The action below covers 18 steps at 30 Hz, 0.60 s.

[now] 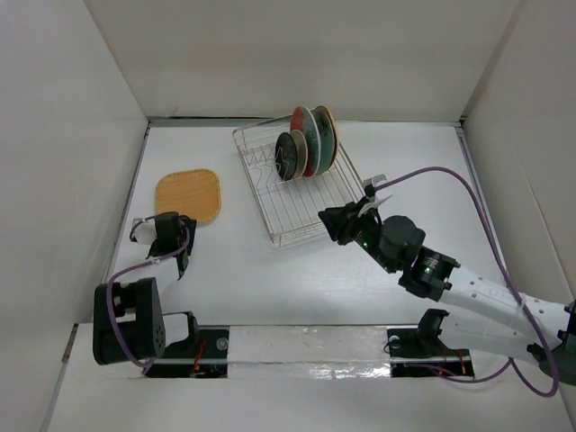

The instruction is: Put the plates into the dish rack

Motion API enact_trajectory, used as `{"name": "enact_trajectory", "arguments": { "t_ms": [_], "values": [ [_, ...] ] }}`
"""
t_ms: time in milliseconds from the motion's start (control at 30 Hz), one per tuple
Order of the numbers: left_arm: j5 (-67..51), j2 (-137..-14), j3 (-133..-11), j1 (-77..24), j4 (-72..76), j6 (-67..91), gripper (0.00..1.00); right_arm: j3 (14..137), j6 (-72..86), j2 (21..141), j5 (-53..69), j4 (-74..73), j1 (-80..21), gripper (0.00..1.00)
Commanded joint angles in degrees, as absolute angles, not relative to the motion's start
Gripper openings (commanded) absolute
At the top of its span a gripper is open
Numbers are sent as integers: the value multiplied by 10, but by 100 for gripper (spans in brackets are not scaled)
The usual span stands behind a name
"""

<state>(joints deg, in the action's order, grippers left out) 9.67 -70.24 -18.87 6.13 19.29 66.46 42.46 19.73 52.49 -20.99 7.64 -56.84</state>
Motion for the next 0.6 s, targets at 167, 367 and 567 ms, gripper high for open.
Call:
{"name": "enact_trajectory", "arguments": {
  "t_ms": [167,367,567],
  "values": [
    [100,-823,-229,64,298,718,50,425,202,519,-195,94,-575,32],
    [104,-856,-235,64,326,729,18,425,197,516,-216,85,-570,32],
    [120,-770,-174,64,391,708,0,427,196,514,-222,79,-564,33]
  ]
}}
